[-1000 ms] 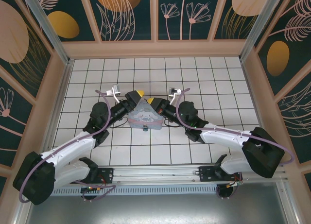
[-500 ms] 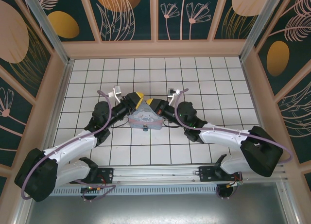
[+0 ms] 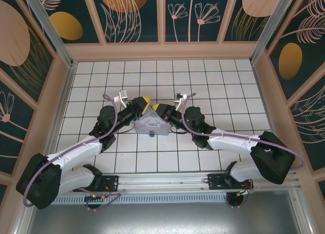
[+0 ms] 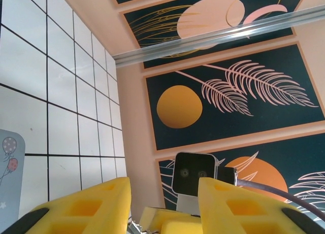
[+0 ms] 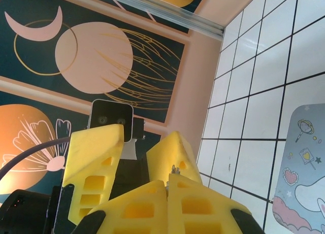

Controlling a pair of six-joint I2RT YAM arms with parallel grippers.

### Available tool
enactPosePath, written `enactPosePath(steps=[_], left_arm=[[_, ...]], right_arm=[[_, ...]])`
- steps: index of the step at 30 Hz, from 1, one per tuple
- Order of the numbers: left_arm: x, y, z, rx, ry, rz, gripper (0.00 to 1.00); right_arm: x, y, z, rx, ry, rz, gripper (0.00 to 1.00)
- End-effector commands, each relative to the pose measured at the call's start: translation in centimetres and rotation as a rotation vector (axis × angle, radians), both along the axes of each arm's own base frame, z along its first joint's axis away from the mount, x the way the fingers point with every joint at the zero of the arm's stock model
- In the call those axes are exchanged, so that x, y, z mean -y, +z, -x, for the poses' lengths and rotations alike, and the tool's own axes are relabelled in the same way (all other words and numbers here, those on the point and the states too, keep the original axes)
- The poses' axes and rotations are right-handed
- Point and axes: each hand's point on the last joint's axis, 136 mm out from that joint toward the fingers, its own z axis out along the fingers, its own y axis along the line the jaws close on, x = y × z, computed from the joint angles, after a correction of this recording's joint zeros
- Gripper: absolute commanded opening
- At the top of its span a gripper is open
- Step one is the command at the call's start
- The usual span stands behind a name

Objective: Unlock a padlock with a key

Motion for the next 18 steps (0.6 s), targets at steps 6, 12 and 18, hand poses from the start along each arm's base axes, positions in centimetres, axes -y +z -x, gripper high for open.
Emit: enactPosePath(steps=[6, 12, 18], left_arm=[[0.3, 0.7, 0.1, 0.035, -0.015, 0.003, 0.35], [0.4, 1.9, 0.4, 0.065, -0.032, 0.02, 0.21], [0.0, 1.6, 0.7, 0.063, -0.019, 0.003, 0.04]], right_arm=[[-1.2, 2.5, 0.3, 0.055, 0.027, -0.042, 0.0], [-2.6, 1.0, -0.2, 0.026, 0.043, -0.016, 0.0], [-2.2, 0.1, -0.5, 0.014, 0.017, 0.017, 0.18]])
